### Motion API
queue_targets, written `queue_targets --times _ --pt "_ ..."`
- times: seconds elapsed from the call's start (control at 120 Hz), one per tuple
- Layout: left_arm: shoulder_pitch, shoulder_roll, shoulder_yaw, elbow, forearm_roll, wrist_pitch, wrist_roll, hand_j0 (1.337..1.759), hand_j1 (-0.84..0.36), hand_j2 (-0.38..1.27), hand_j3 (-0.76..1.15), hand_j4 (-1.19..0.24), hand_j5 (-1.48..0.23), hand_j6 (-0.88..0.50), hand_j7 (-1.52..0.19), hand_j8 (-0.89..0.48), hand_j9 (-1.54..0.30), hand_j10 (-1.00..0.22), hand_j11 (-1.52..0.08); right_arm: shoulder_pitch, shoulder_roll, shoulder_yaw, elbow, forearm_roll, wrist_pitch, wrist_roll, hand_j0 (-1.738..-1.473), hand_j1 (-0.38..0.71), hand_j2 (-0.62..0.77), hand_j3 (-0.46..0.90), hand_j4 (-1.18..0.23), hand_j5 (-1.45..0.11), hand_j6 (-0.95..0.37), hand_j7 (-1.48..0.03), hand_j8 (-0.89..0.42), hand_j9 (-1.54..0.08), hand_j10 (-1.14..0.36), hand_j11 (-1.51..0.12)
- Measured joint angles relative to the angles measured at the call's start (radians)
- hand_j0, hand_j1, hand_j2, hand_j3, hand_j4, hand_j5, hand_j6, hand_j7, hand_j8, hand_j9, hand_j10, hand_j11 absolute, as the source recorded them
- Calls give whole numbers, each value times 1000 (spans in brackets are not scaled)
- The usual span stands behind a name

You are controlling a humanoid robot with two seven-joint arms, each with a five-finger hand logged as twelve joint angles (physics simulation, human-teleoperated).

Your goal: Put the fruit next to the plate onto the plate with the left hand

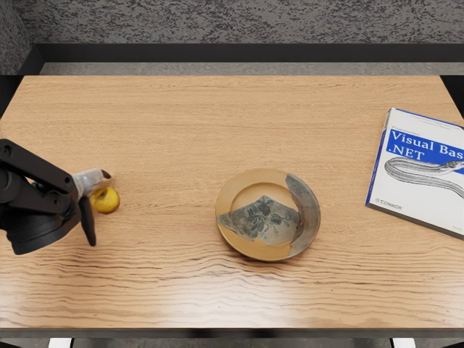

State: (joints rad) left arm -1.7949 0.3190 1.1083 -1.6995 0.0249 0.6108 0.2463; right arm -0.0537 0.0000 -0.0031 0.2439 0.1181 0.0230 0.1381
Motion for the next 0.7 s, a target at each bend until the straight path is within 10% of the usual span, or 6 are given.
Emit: queue_targets --times 0.7 --pt "3 -1 -33 64 -1 0 1 1658 161 32 0 -157 -203 -157 -203 -157 -203 -157 -203 0 0 0 0 0 0 0 -1658 -337 -2 0 -10 -13 -10 -13 -10 -13 -10 -13"
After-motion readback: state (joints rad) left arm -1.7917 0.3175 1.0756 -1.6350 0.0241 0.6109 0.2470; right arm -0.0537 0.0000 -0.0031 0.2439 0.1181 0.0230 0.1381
